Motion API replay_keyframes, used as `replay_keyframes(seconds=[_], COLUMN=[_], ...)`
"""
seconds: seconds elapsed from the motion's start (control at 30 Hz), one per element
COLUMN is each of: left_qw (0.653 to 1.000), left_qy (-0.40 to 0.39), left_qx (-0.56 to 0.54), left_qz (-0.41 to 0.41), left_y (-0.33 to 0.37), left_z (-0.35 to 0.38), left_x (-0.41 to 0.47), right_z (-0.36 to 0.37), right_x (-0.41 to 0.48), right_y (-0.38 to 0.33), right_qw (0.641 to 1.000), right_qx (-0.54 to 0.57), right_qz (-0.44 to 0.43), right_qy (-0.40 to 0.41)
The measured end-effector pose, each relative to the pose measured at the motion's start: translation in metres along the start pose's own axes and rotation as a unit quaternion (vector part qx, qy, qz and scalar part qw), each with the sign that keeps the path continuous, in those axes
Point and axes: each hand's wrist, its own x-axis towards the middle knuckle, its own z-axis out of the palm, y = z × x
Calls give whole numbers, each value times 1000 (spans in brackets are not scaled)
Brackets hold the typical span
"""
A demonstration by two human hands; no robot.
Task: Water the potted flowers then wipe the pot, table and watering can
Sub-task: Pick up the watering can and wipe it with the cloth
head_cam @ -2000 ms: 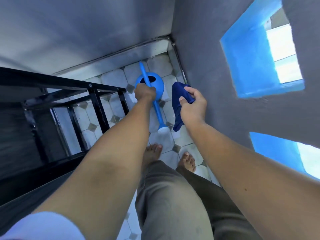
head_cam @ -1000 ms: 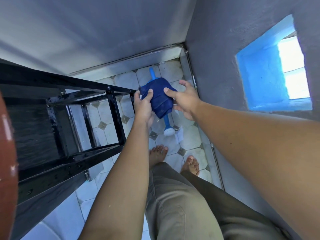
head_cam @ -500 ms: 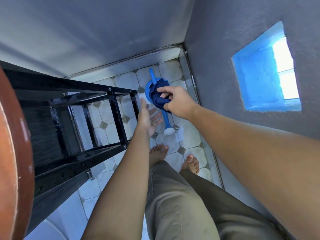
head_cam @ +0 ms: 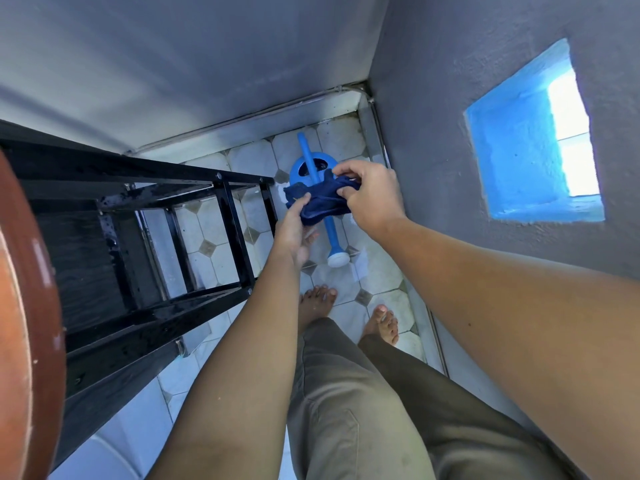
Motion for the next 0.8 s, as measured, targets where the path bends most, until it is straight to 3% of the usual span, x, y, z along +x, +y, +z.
replay_keyframes(seconds=[0.13, 0.23, 0.33, 0.47, 0.63, 0.8], left_qw=[991, 982, 984, 996, 975, 944], left_qy=[64, 91, 117, 51, 25, -11], left_qx=[31, 70, 58, 33, 204, 328], left_qz=[117, 149, 119, 58, 81, 46], left_y=[15, 27, 37, 49, 33, 21], left_z=[11, 25, 27, 25, 27, 28], left_x=[9, 16, 28, 34, 41, 38], right_z=[-2, 5, 11, 19, 34, 36], right_x=[6, 20, 40, 60, 53, 33], right_y=[7, 3, -4, -8, 2, 21], right_qw=[998, 994, 994, 997, 992, 985], right_qx=[-3, 22, 20, -44, -61, -61], right_qz=[59, 90, 87, 60, 82, 126], right_qy=[29, 56, 67, 16, -73, -101])
